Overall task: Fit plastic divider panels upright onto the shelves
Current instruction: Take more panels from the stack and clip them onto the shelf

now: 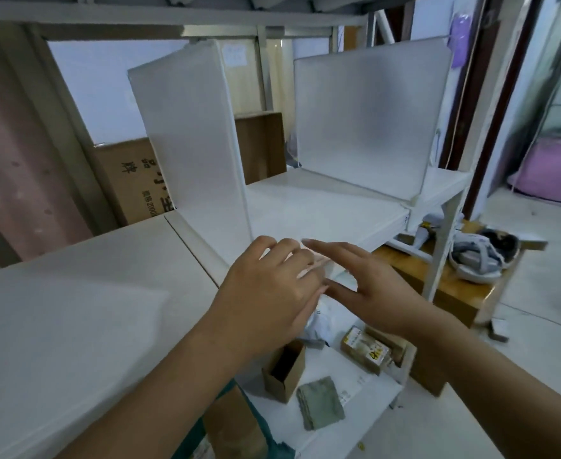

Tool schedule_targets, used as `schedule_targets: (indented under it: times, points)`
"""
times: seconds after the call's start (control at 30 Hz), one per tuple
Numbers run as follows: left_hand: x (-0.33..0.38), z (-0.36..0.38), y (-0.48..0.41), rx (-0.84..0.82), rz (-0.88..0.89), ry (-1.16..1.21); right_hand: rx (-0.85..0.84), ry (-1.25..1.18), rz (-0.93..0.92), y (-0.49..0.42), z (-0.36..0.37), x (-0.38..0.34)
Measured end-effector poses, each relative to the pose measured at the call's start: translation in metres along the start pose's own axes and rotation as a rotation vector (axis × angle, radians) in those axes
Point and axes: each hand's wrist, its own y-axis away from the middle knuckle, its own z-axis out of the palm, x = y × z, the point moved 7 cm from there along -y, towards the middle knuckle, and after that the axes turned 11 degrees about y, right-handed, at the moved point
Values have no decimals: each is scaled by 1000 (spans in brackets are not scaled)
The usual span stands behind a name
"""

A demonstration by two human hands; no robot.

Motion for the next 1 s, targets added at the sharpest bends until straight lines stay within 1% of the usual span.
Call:
schedule_targets:
  times: [0.1,0.3,0.47,0.57,0.73,0.87,1.0]
  points:
    - [8,11,-14,66,-11,56,49,77,65,10,-24,15]
    - [19,32,-59,107,-35,125,65,63,162,31,-54,56]
    - [32,52,-102,79,-41,111,83,-6,176,42,-71,104]
    - [45,66,-129,29,-40,84,52,-73,175,45,-79,135]
    - [60,90,-177,-9,-72,63,-8,-90,146,39,-101,188]
    - [72,109,-215,-51,-76,-7,-29,-176,129,37,-121,229]
    - [75,124,-250,-106,-79,-65,-46,-197,113,35,-135,261]
